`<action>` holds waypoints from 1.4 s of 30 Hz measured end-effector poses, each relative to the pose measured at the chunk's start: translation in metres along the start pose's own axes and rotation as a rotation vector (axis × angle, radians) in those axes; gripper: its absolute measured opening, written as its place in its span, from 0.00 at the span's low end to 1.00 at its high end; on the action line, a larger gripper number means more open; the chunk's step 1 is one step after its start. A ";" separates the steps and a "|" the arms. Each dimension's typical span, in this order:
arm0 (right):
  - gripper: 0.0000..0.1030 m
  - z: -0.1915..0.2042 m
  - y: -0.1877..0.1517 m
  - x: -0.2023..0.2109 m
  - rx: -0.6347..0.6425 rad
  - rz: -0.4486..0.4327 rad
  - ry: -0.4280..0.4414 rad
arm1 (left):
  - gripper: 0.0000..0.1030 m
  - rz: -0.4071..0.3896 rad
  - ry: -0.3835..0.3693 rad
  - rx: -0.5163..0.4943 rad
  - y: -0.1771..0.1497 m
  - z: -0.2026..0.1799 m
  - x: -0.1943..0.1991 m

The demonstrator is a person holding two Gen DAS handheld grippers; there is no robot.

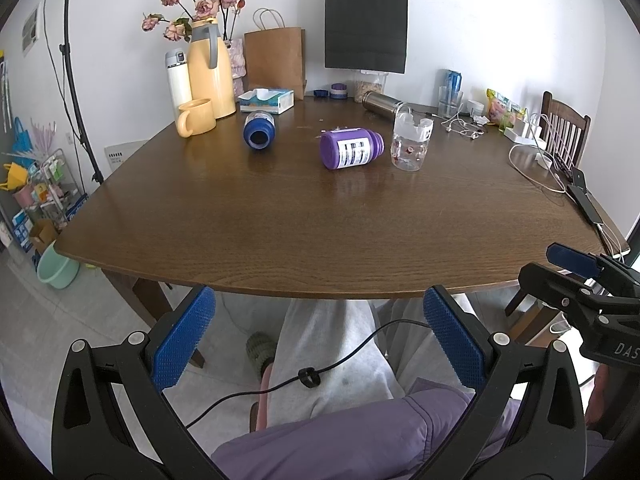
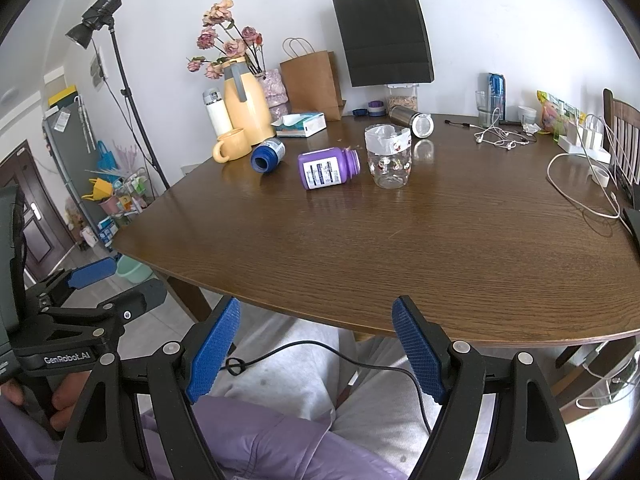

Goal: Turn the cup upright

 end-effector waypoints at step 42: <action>0.80 -0.099 0.150 -0.157 -0.226 0.087 0.286 | 0.82 -0.088 -0.085 -0.473 0.138 -0.094 -0.195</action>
Point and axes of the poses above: each gripper's, at about its wrist camera, not at the fingertips, and x roughly against the way its jaws point, z to its left, y to its top, the point moved 7 cm from there along -x, roughly the way its jaws point, and after that the axes turned 15 degrees about y, right-handed, at the moved point
